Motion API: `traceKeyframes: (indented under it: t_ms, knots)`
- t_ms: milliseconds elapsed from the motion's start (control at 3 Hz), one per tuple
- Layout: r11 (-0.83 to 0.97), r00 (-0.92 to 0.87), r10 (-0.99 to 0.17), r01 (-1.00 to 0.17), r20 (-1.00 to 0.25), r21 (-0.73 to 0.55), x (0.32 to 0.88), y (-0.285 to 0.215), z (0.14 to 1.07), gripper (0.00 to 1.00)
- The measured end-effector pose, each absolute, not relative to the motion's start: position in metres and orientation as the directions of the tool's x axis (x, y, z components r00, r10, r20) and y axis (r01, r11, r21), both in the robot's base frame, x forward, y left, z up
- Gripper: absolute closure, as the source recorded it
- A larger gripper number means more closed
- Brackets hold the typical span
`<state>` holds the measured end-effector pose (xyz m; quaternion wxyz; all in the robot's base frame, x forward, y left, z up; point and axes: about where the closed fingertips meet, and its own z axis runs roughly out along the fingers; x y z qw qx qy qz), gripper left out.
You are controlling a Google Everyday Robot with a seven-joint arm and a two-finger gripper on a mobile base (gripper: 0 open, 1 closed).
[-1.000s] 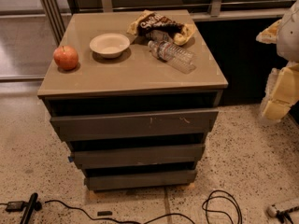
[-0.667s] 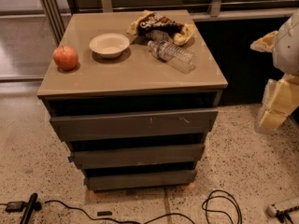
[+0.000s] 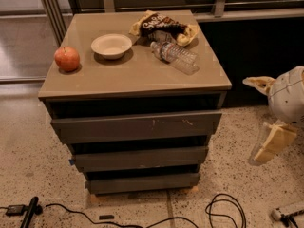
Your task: Open middle drawer
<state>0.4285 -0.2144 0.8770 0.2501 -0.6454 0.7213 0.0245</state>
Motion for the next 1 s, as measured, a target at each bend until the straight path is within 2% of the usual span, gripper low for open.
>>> traceKeyframes:
  t_ms: [333,1000]
  knots:
    - [0.188,-0.039,-0.899,-0.934,-0.435,-0.304,0.432,-0.208,0.83,0.0]
    - [0.18,-0.035,-0.906,-0.934,-0.422,-0.307,0.436,-0.189,0.811,0.0]
